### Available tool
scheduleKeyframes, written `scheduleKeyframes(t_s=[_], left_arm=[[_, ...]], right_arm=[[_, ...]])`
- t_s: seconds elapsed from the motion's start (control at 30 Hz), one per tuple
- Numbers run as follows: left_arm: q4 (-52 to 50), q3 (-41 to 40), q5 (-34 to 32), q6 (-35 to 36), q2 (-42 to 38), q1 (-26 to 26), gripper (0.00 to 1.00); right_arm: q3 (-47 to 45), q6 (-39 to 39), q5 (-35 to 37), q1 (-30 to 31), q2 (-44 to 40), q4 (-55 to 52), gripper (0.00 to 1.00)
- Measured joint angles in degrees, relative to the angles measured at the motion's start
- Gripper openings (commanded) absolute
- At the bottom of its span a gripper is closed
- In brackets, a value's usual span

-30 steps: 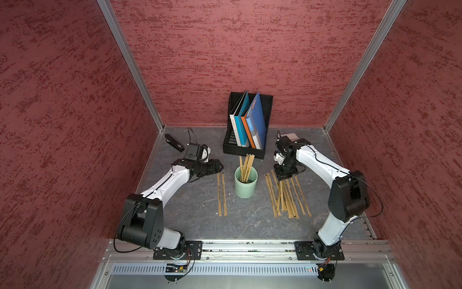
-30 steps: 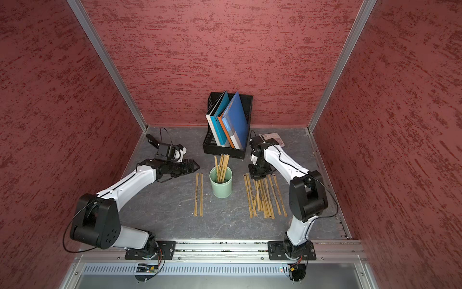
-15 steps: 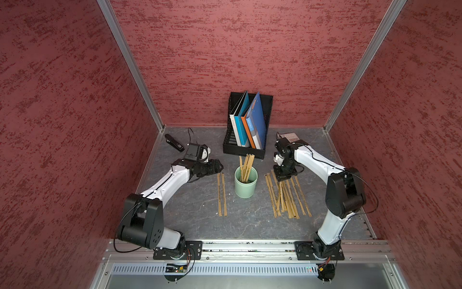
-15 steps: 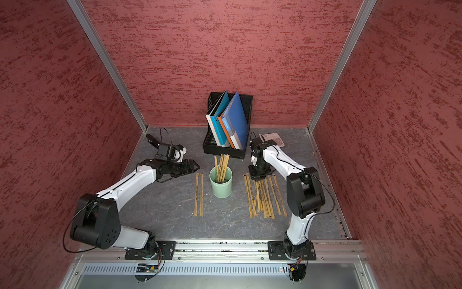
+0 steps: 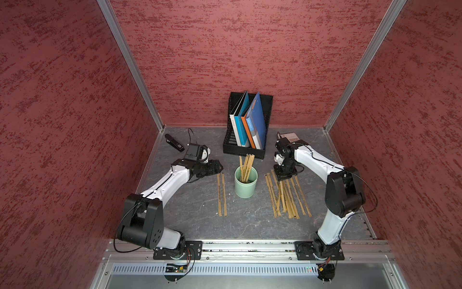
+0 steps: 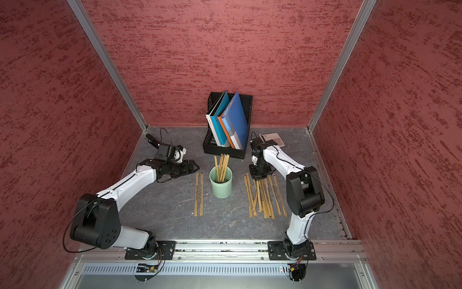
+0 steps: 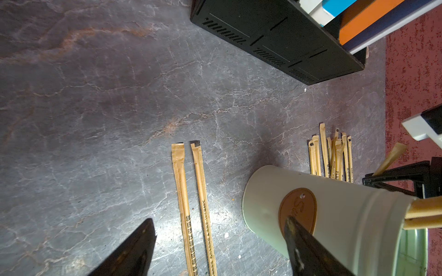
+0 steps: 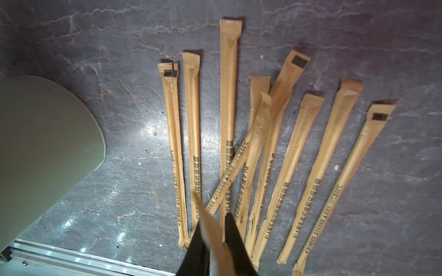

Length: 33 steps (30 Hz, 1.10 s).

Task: Take the straws out of the storage container
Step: Place the straw at the center of the board, then pick up the straw from the container.

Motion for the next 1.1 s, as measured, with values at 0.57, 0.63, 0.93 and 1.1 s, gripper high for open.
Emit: scheduleKeyframes(t_s=[0.57, 0.63, 0.93, 1.1], left_arm=[[-0.22, 0.00, -0.26, 0.85, 0.00, 0.20, 0.85], [-0.24, 0.00, -0.46, 0.85, 0.00, 0.22, 0.85], [-0.20, 0.02, -0.76, 0.35, 0.00, 0.22, 0.84], [-0.20, 0.04, -0.68, 0.13, 0.00, 0.22, 0.84]], right_arm=[[-1.77, 1.57, 1.14, -0.15, -3.45, 3.67, 0.21], [-3.34, 2.12, -0.50, -0.13, -8.24, 5.38, 0.24], [-2.40, 6.08, -5.25, 10.14, -25.97, 15.39, 0.33], [-2.12, 8.20, -7.17, 13.27, -20.13, 20.70, 0.32]])
